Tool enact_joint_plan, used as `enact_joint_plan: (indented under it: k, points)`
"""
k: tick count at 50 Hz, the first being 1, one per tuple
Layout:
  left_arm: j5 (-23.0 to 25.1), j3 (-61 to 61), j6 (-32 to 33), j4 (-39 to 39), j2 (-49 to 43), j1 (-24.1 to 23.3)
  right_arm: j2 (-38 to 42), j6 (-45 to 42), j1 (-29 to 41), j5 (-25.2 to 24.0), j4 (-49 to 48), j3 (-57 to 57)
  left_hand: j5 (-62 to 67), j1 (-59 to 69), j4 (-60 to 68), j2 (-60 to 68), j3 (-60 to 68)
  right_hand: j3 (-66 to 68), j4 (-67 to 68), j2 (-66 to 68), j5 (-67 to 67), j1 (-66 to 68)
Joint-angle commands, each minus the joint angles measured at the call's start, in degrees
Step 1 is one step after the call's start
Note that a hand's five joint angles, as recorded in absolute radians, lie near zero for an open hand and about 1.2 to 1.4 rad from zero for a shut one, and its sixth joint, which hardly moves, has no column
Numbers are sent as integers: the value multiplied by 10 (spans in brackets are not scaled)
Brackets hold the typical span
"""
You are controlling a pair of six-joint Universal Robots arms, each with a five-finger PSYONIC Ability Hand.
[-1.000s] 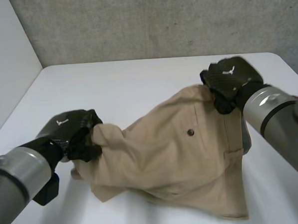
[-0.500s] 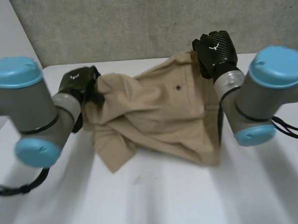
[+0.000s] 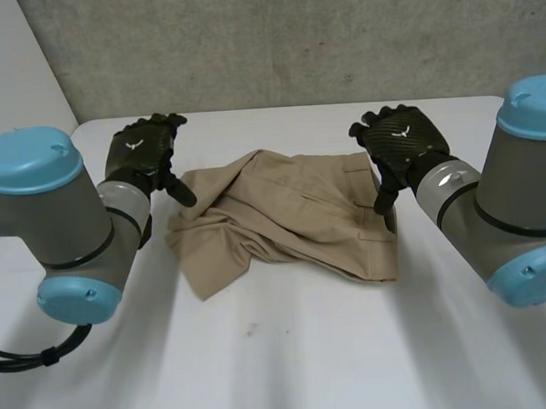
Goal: Fold the shorts.
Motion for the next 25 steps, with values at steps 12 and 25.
enact_joint_plan:
  k: [12,25]
  points:
    - [78,199,58,-29,-211,11,248,230,-25,-45,43,-211,119,134,130,131,124,75,65,73,60,83]
    - [92,271,58,-64,-276,39,324,254,-23,-54,42,-287,374,390,385,386,380,340,330,338,326,348]
